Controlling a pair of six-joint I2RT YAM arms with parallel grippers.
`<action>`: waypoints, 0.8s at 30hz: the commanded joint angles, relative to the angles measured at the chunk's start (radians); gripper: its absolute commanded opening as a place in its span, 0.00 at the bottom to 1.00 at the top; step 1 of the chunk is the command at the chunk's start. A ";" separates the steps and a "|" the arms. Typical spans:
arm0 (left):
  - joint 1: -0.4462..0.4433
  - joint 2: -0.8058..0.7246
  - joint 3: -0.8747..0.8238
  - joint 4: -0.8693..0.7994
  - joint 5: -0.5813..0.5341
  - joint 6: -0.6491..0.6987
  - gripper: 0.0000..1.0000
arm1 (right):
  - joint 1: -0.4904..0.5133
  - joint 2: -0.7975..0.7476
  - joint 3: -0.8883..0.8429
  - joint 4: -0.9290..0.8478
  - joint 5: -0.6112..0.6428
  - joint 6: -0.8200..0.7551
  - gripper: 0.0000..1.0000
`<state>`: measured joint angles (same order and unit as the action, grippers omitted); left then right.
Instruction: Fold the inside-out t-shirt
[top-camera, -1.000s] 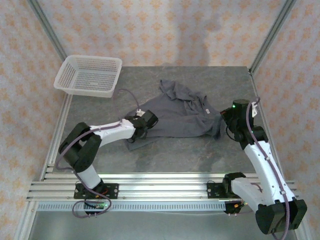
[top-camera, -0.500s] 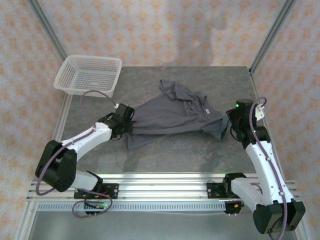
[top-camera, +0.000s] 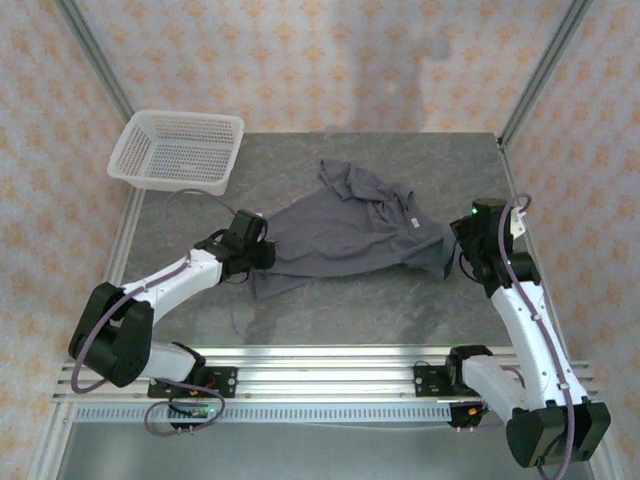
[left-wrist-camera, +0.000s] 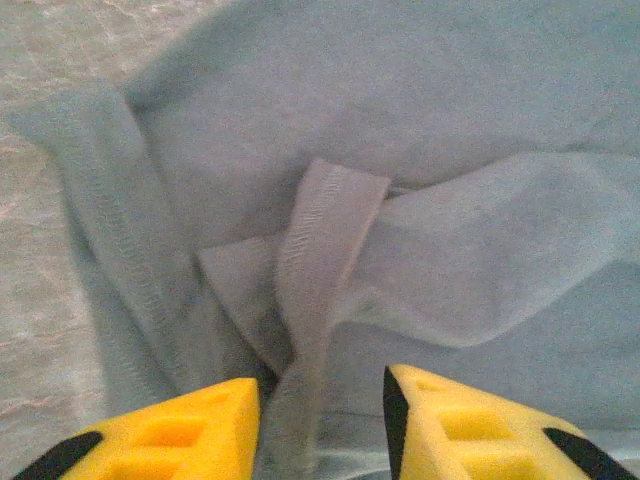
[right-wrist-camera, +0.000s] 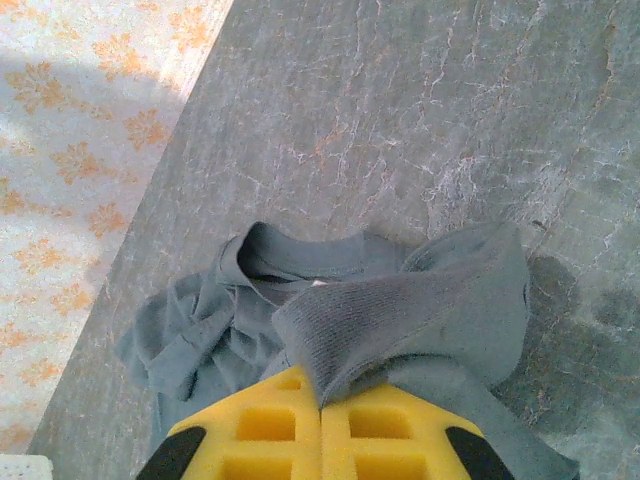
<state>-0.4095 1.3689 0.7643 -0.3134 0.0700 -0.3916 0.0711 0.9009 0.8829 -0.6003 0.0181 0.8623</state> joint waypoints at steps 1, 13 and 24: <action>0.004 -0.041 -0.014 -0.106 -0.138 0.002 0.41 | -0.004 -0.018 0.023 0.003 -0.004 -0.015 0.00; -0.072 0.023 -0.050 -0.030 -0.140 -0.037 0.15 | -0.004 -0.005 0.026 0.012 -0.031 -0.003 0.00; 0.031 -0.412 0.191 -0.163 -0.126 -0.010 0.00 | -0.004 0.000 0.379 -0.084 -0.042 -0.088 0.00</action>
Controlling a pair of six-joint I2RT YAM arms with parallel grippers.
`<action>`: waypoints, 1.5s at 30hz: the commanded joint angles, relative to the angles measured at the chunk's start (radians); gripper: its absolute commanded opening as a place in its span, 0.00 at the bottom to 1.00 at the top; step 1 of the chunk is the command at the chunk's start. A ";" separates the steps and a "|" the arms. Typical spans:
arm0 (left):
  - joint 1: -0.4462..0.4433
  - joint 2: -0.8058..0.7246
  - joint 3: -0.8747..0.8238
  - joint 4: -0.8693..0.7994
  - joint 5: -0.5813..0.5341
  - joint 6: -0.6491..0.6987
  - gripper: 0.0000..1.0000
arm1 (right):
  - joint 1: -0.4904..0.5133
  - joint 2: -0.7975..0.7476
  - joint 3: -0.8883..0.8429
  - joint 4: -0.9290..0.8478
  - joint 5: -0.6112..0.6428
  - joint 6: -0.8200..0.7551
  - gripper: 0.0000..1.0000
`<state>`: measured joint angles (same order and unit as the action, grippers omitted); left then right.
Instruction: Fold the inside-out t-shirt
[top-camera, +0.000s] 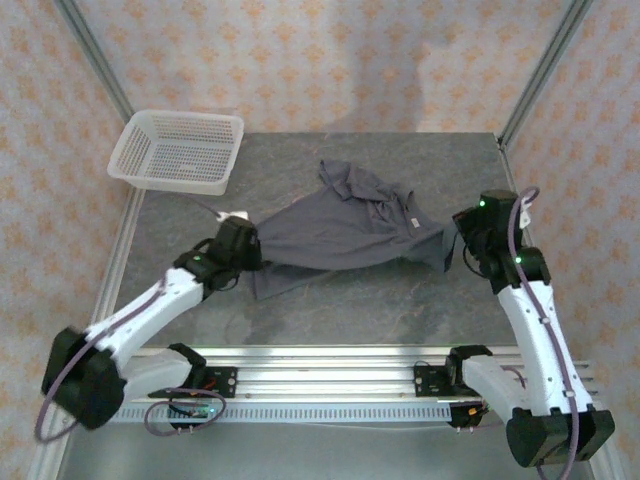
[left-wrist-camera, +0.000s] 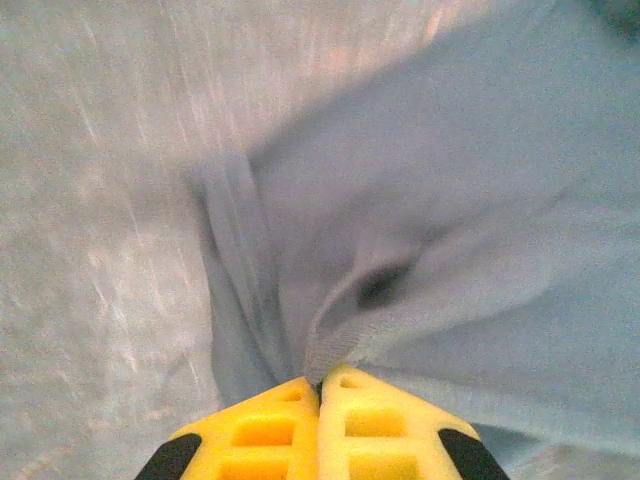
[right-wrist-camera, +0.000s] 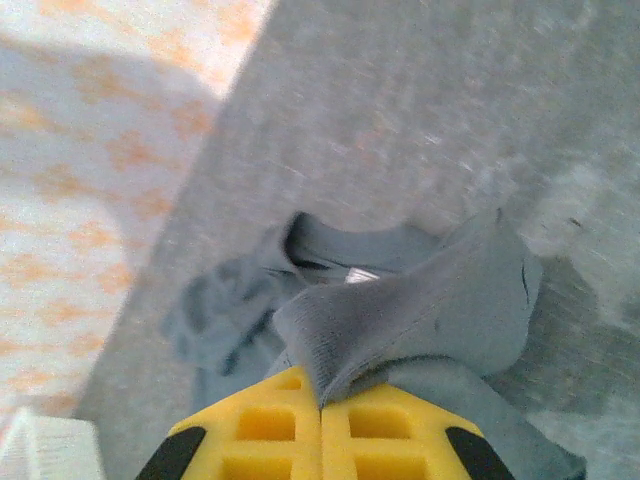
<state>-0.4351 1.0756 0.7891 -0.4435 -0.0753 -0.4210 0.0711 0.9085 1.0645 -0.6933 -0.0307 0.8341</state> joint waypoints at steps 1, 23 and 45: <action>0.096 -0.135 0.268 -0.050 0.072 0.030 0.00 | -0.004 0.022 0.335 -0.012 0.014 -0.085 0.00; 0.223 0.146 1.473 -0.237 0.246 0.142 0.00 | -0.004 0.287 1.313 0.210 0.092 -0.153 0.00; 0.223 0.246 1.292 -0.084 0.269 0.086 0.00 | -0.004 0.481 1.337 0.243 0.001 -0.233 0.00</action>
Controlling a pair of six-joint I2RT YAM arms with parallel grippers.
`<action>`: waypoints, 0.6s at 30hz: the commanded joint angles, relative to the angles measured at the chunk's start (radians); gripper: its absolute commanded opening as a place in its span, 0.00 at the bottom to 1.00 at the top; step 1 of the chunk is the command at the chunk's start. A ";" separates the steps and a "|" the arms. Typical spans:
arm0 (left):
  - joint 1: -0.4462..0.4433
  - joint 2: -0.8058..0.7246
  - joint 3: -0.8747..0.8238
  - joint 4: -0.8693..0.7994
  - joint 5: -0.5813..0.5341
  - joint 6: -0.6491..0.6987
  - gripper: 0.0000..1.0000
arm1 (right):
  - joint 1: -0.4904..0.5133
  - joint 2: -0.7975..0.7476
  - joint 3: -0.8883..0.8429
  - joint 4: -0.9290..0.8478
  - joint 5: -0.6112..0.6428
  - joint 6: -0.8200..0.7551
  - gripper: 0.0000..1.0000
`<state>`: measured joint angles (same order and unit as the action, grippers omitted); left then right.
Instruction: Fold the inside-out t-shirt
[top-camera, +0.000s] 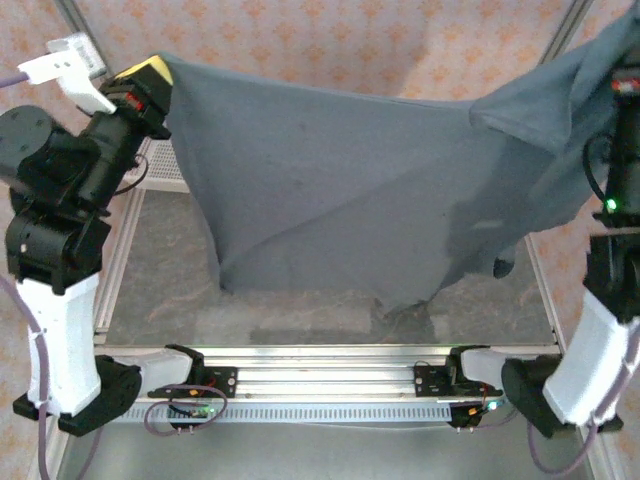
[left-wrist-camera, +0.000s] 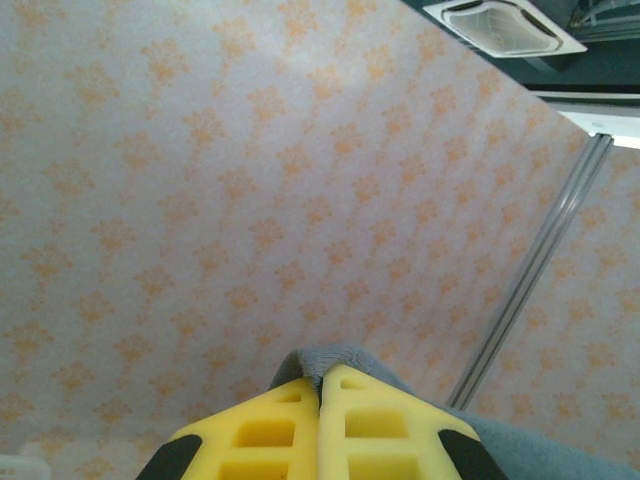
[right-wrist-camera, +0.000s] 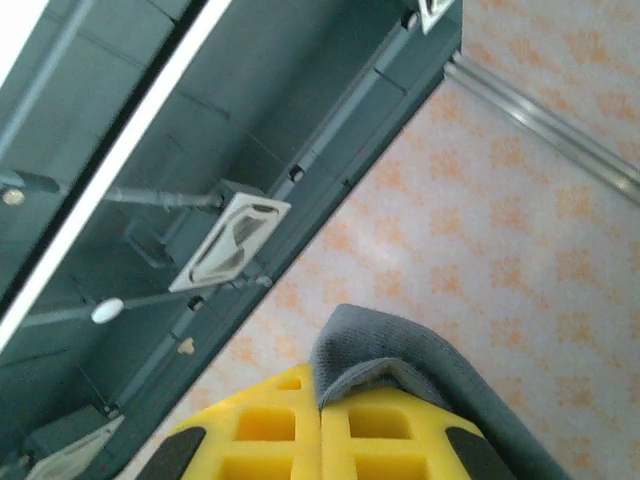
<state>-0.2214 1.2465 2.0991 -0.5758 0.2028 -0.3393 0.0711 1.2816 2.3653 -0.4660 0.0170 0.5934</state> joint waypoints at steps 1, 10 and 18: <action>0.010 0.101 -0.018 0.052 -0.010 0.008 0.00 | -0.004 0.161 0.095 -0.013 -0.059 0.019 0.00; 0.009 0.043 -0.048 0.096 0.017 0.017 0.00 | -0.003 0.275 0.346 -0.075 -0.164 0.091 0.00; 0.008 -0.111 -0.098 0.106 0.046 -0.006 0.00 | -0.004 0.051 0.123 0.012 -0.157 0.106 0.00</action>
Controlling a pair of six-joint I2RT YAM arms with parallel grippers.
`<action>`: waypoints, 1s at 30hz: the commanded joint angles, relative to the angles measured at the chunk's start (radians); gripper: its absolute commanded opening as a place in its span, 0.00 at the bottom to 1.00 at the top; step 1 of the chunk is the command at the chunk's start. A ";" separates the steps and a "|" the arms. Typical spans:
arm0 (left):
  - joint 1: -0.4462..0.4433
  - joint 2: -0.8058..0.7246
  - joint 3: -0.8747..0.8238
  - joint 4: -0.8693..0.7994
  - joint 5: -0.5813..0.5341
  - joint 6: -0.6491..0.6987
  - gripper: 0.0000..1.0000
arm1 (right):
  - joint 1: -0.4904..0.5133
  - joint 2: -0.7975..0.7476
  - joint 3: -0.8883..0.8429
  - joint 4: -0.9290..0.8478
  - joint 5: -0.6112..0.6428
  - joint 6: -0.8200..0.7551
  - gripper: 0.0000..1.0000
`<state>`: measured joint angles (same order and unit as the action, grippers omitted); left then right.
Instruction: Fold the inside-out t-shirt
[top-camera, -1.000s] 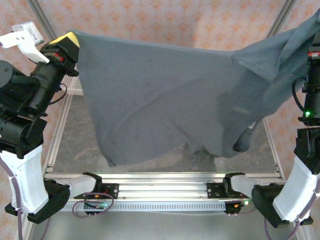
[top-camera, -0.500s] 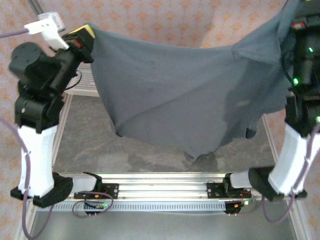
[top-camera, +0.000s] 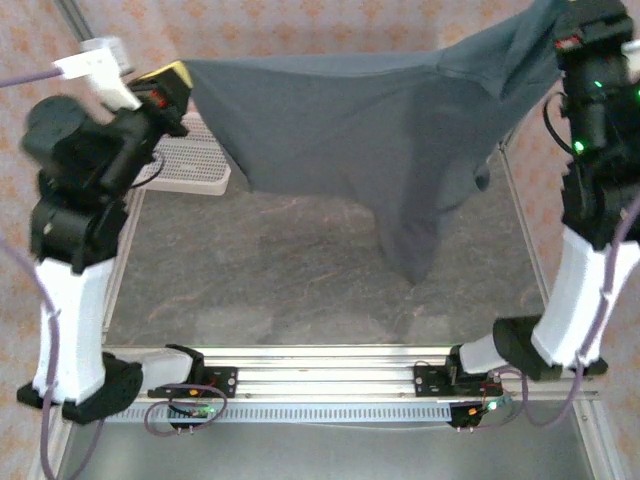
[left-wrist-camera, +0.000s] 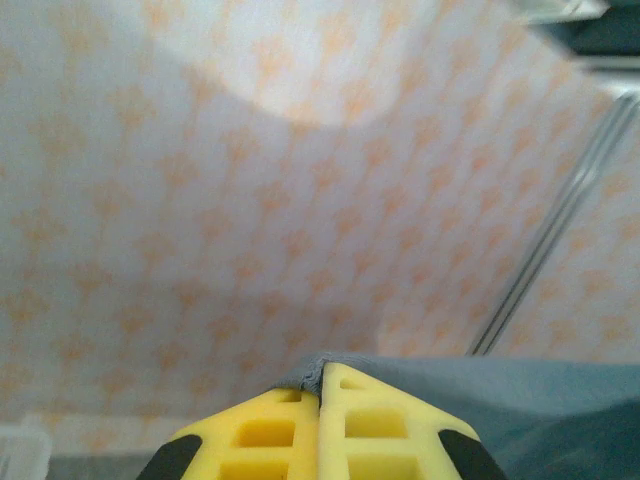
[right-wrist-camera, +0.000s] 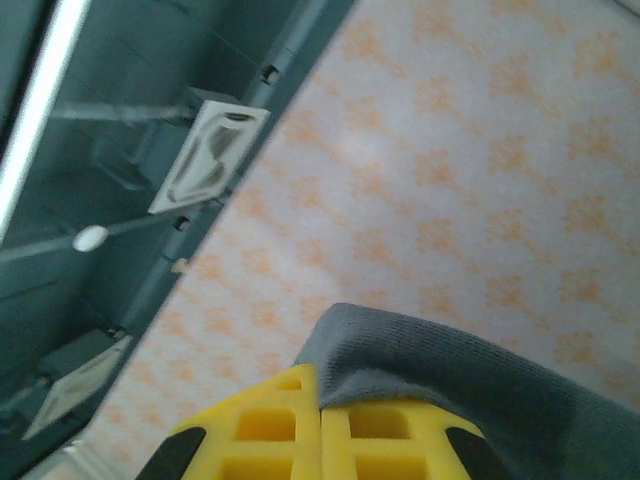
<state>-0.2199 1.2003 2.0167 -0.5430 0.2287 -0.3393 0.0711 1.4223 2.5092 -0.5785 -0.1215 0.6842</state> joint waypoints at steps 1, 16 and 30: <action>0.008 -0.085 -0.026 0.081 0.026 -0.014 0.00 | -0.004 -0.111 -0.032 0.124 -0.022 0.015 0.00; 0.007 -0.064 -0.006 0.098 -0.001 0.005 0.00 | -0.004 -0.135 -0.068 0.153 0.003 -0.018 0.00; 0.007 0.381 0.277 0.227 -0.050 0.100 0.00 | -0.004 0.340 0.304 0.304 0.066 -0.073 0.00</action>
<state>-0.2199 1.5543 2.1887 -0.4030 0.2008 -0.2909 0.0711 1.7523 2.7644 -0.4431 -0.0525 0.6231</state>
